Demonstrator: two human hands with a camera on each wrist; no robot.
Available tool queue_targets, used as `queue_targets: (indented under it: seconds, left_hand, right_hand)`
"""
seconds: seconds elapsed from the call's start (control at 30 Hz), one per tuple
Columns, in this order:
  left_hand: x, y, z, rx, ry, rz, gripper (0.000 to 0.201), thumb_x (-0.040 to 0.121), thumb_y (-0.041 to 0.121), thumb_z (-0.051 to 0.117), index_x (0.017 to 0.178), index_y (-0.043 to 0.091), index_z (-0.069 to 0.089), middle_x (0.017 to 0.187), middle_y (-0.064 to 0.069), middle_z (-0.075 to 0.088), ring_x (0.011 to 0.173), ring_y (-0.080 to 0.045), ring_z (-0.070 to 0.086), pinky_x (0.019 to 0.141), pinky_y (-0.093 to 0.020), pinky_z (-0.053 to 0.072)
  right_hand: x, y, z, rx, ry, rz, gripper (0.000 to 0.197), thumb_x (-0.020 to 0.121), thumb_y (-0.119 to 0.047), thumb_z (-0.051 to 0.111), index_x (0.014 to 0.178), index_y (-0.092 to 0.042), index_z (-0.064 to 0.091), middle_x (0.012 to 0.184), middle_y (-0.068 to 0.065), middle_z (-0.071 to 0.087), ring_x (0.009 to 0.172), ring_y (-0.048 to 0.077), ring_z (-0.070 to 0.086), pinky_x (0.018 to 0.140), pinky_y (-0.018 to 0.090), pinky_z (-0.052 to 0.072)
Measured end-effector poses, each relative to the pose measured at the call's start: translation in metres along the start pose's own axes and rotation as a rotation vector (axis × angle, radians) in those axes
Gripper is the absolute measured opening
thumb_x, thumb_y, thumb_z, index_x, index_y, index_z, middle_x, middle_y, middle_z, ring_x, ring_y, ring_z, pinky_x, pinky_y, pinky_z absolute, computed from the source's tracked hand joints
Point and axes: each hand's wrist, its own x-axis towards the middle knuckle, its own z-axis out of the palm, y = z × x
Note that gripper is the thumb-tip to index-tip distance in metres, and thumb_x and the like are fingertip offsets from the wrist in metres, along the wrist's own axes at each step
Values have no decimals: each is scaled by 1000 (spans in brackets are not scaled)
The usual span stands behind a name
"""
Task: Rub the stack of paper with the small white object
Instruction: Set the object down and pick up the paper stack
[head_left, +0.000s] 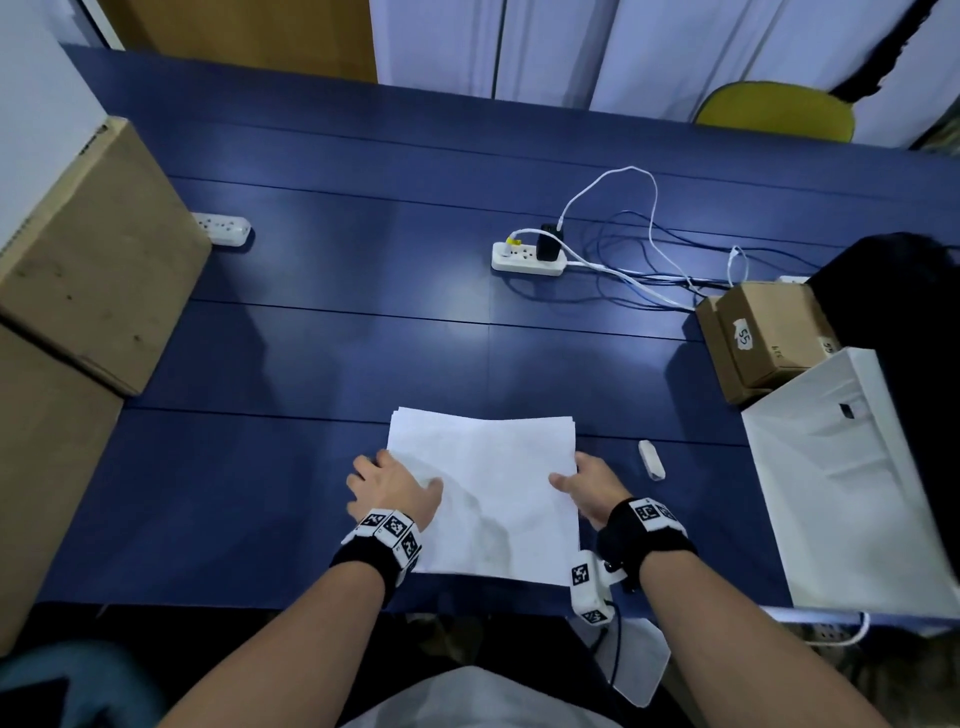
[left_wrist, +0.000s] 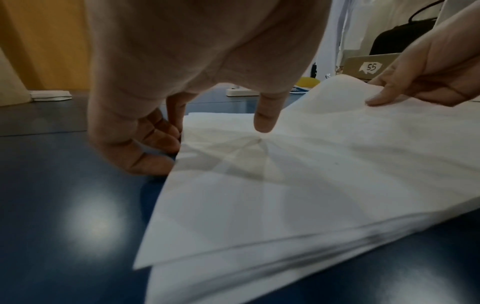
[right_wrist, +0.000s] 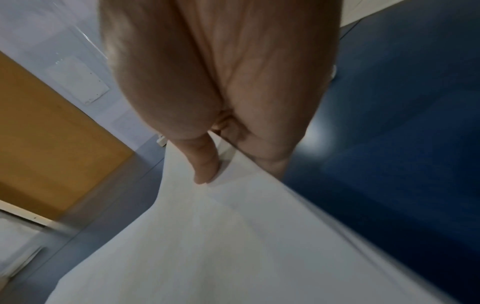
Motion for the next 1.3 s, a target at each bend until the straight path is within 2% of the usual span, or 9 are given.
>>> queue_targets:
  seconds: [0.33,0.43,0.6,0.7,0.9,1.07,1.17,1.23,1.3]
  left_hand:
    - [-4,-47,4,-470,-93,129,67,82,60,66,131,18,52,124,-3,58,113,-23,55,95,-38,45]
    - [-11,-55,-3,-691,-312,146,61,74,69,69,110,20,66,107,5,73,96,-18,69,89,-38,53]
    - [-31,-67,4,-1122,-730,25,80,59,51,89,118,1,66,114,-17,71,104,-38,69,92,-49,53]
    - [-40,-69,10,-1087,-758,53,50,83,32,78,119,-2,65,115,-20,70,104,-39,68,96,-55,51]
    - [-63,-67,27,-910,-742,190,28,92,22,67,113,3,69,105,-12,75,100,-35,71,85,-45,57]
    - [-73,-69,50,-858,-805,329,27,96,21,63,115,3,69,108,-20,72,100,-43,69,80,-49,58]
    - [-72,-85,76,-686,-839,445,45,91,48,67,109,8,72,103,-25,71,87,-46,68,79,-66,51]
    - [-79,-95,96,-546,-809,544,41,90,52,65,101,13,74,88,-15,73,74,-27,67,67,-53,54]
    - [-99,-98,118,-512,-794,587,22,95,40,64,94,23,77,83,6,75,74,-12,70,66,-30,54]
  right_hand:
    - [-24,23,-11,278,-48,51,24,97,8,51,114,-4,64,118,14,69,106,31,66,101,43,49]
    - [-28,31,-12,296,-76,46,26,98,7,50,114,-6,65,118,12,70,111,31,65,106,45,46]
    - [-39,45,-12,300,-70,61,29,96,6,55,121,-2,65,122,14,70,114,33,66,107,51,45]
    - [-51,57,-18,353,-64,78,30,95,6,57,124,2,63,122,17,70,114,34,66,106,51,47]
    - [-92,112,-28,470,-109,168,36,88,-1,64,124,5,63,122,20,69,108,32,70,97,45,54]
    - [-108,157,-50,421,-266,186,57,74,-18,84,122,7,65,129,28,62,122,47,58,111,62,37]
    - [-113,182,-51,187,-275,196,34,81,-15,82,85,17,70,96,31,72,98,40,72,94,51,55]
    - [-113,205,-49,70,-299,189,41,85,-14,73,45,-8,67,53,3,65,59,17,65,60,22,54]
    - [-117,222,-42,49,-275,209,56,86,-16,66,31,-13,55,41,-9,51,41,7,50,55,18,43]
